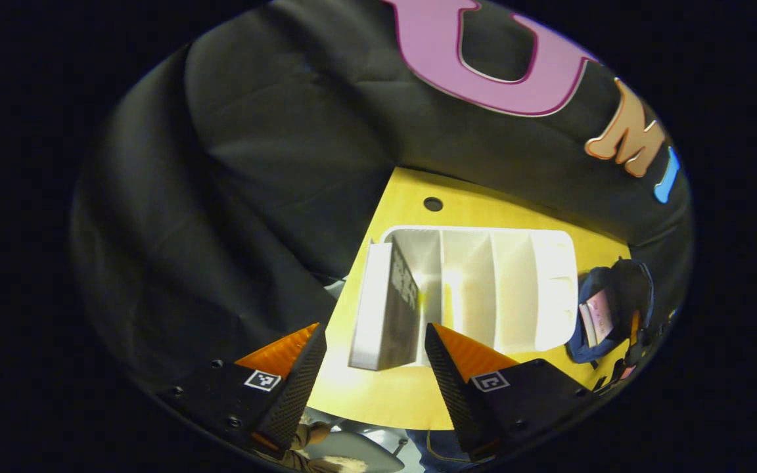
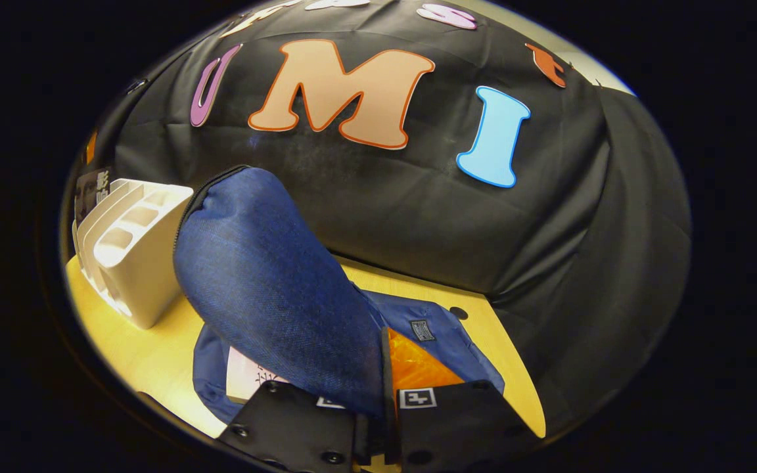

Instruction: Open the schoolbag, grab two books from the bookshelf and put them into the schoolbag.

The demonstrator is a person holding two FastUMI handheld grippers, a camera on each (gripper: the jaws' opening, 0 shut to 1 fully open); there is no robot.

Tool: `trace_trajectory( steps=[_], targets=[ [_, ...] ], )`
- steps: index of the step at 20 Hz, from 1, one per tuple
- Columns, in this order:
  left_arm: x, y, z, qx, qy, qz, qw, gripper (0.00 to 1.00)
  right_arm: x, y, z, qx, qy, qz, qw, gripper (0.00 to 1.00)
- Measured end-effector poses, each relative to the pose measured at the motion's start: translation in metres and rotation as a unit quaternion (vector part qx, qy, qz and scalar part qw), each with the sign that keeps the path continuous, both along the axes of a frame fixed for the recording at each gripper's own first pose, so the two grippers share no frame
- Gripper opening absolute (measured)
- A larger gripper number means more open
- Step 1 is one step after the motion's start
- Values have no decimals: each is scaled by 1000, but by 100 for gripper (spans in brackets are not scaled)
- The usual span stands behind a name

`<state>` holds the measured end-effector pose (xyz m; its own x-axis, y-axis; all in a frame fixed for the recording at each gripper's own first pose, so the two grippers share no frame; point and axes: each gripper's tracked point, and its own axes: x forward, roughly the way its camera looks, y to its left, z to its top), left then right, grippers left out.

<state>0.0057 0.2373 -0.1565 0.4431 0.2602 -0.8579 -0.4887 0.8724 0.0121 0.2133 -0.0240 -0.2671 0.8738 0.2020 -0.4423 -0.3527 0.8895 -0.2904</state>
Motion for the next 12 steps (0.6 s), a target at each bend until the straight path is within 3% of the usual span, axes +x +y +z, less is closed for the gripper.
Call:
trace_trajectory(
  steps=[6,9,12],
  targets=[
    [13,11,-45,-59,22,22,998,84,-3,-1,-1,0,6,-10,1000,9],
    [21,4,-52,-73,34,12,997,82,-2,0,0,-2,8,-12,1000,9],
    [32,-1,-47,-67,44,-9,997,71,-2,1,-2,-6,8,-10,1000,9]
  ],
)
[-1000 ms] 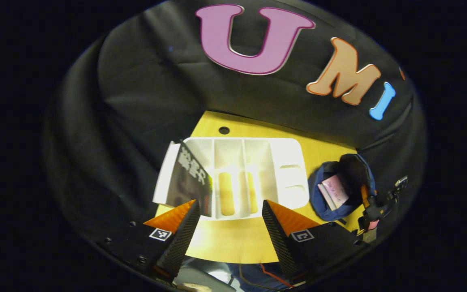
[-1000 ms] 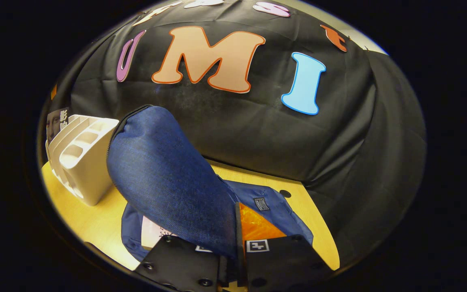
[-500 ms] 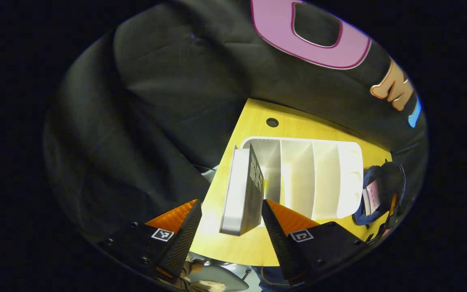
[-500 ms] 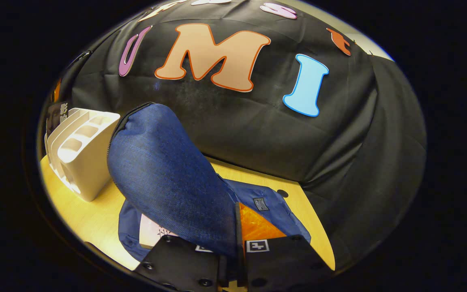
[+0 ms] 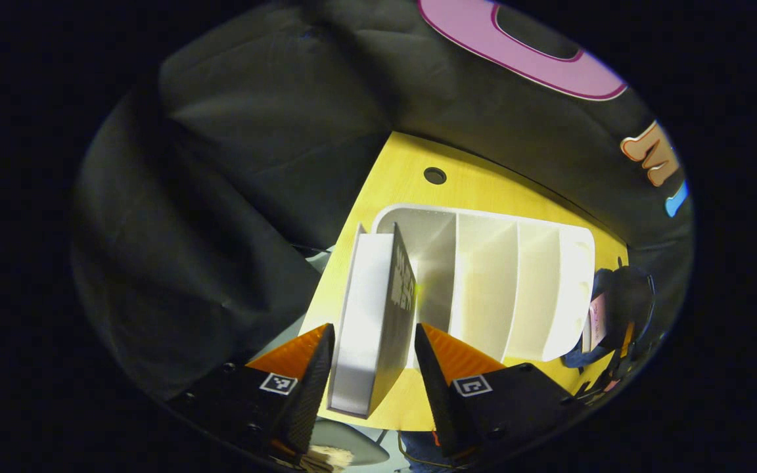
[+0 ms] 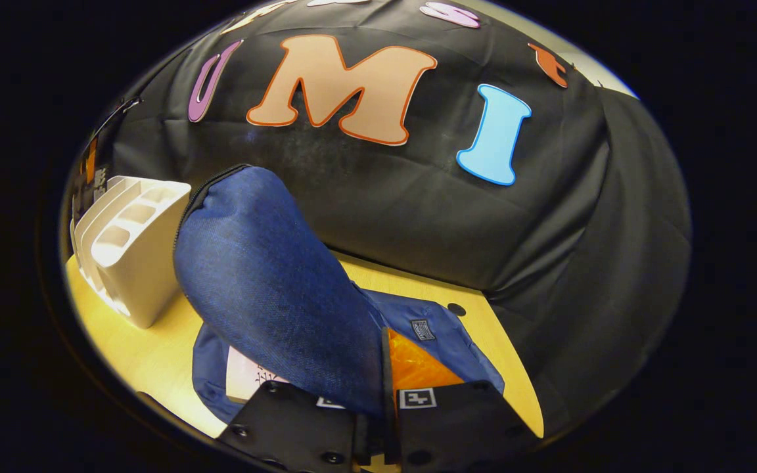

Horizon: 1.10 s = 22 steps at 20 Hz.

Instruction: Open the schoolbag, grab two books from the bookshelf and put them into the schoolbag.

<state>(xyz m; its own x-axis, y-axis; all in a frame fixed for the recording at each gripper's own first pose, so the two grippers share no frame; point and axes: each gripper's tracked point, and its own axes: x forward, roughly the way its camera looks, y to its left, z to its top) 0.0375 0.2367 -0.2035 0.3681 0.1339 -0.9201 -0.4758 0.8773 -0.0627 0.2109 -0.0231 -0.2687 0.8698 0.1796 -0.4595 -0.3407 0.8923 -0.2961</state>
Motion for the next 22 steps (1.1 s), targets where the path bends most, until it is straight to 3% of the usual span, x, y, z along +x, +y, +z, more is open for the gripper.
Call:
trace_trajectory(
  steps=[2,4,5,6,10,17,22],
  targets=[
    [7,-1,0,4,7,-9,1000,68,1,1,0,-1,0,0,1000,9],
    [13,-10,-3,-3,19,-19,1000,59,1,0,1,-1,-1,-1,1000,9],
    [12,-9,-5,-4,25,-21,999,60,2,-1,1,-1,-1,-1,1000,9],
    [13,-12,-6,-8,31,-24,999,52,2,-1,1,-1,-1,0,1000,9],
    [25,-27,-20,-21,41,-33,998,40,4,-2,2,3,0,-2,1000,9],
    [29,-33,-38,-7,59,-59,996,38,6,-6,3,11,4,-10,1000,9],
    [27,-43,-41,-30,57,-52,997,38,1,-5,2,8,5,-9,1000,9]
  ],
)
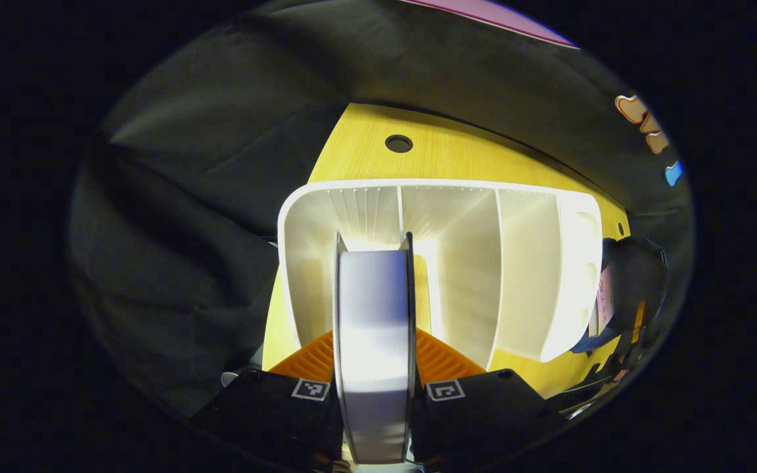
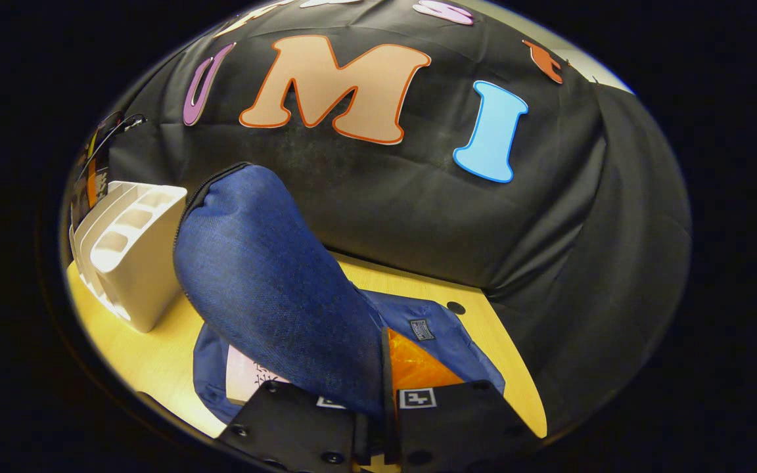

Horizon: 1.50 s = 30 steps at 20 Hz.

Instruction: Open the schoolbag, grab two books from the bookshelf and put them into the schoolbag.

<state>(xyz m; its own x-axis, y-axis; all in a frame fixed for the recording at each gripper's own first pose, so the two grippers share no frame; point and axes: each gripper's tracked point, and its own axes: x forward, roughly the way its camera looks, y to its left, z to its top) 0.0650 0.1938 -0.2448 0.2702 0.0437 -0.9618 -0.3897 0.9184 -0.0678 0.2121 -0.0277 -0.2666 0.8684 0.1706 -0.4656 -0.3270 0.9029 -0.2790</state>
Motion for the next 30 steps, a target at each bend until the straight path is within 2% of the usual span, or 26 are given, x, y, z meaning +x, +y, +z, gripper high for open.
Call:
trace_trajectory(
  steps=[3,7,15,18,22,25,30],
  targets=[
    [-1,2,-2,6,2,8,1000,38,-3,-1,2,-1,0,0,1000,9],
    [-7,-4,1,-6,19,44,999,37,-7,-1,2,-6,-3,2,1000,9],
    [-35,-9,58,-23,31,85,996,36,-7,-3,3,-4,-4,1,1000,8],
    [-39,-13,86,-24,12,88,996,36,-7,-3,2,-4,-4,3,1000,8],
    [-43,-14,130,-14,-21,112,993,36,-7,-3,2,-2,-6,8,1000,8],
    [-39,-25,164,-32,-58,131,989,36,-8,-3,2,4,-8,9,1000,9],
    [-20,-55,214,-30,-128,100,986,36,-10,-3,4,8,-15,17,1000,8]
  ],
)
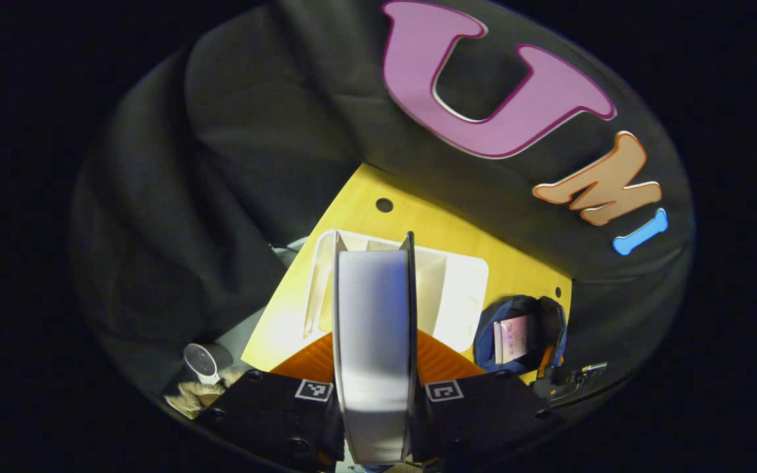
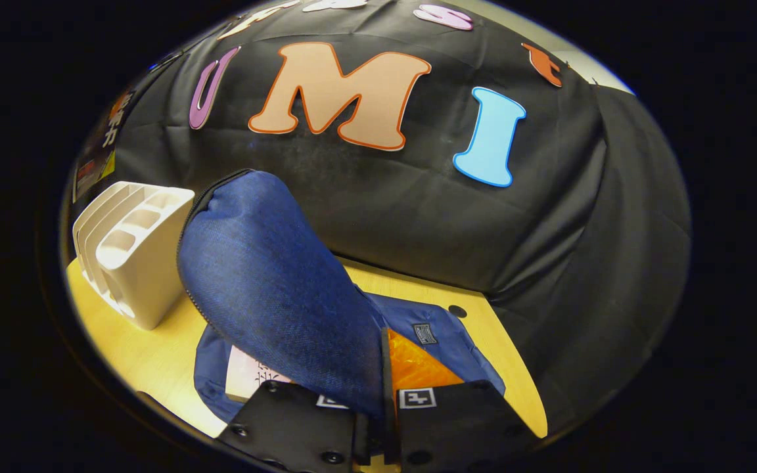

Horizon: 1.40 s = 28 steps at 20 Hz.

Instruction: Open the schoolbag, grab two books from the bookshelf and put them into the schoolbag.

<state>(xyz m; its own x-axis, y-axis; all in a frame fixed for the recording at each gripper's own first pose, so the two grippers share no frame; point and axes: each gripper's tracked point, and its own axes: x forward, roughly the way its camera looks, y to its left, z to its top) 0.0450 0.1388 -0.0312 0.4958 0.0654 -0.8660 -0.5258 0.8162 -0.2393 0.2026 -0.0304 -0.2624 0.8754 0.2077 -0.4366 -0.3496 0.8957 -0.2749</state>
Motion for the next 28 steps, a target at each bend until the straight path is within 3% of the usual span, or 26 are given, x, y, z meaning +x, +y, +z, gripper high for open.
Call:
trace_trajectory(
  steps=[5,9,17,28],
  targets=[
    [35,-63,26,-40,-47,-47,997,36,1,-2,2,10,-1,1,1000,8],
    [86,-128,28,-86,-104,-92,987,36,3,-3,2,18,1,-1,1000,9],
    [132,-259,-59,-190,-125,-151,962,36,5,-6,2,44,8,-19,999,9],
    [164,-363,-166,-252,-147,-173,941,36,4,-7,3,54,7,-24,998,9]
  ],
)
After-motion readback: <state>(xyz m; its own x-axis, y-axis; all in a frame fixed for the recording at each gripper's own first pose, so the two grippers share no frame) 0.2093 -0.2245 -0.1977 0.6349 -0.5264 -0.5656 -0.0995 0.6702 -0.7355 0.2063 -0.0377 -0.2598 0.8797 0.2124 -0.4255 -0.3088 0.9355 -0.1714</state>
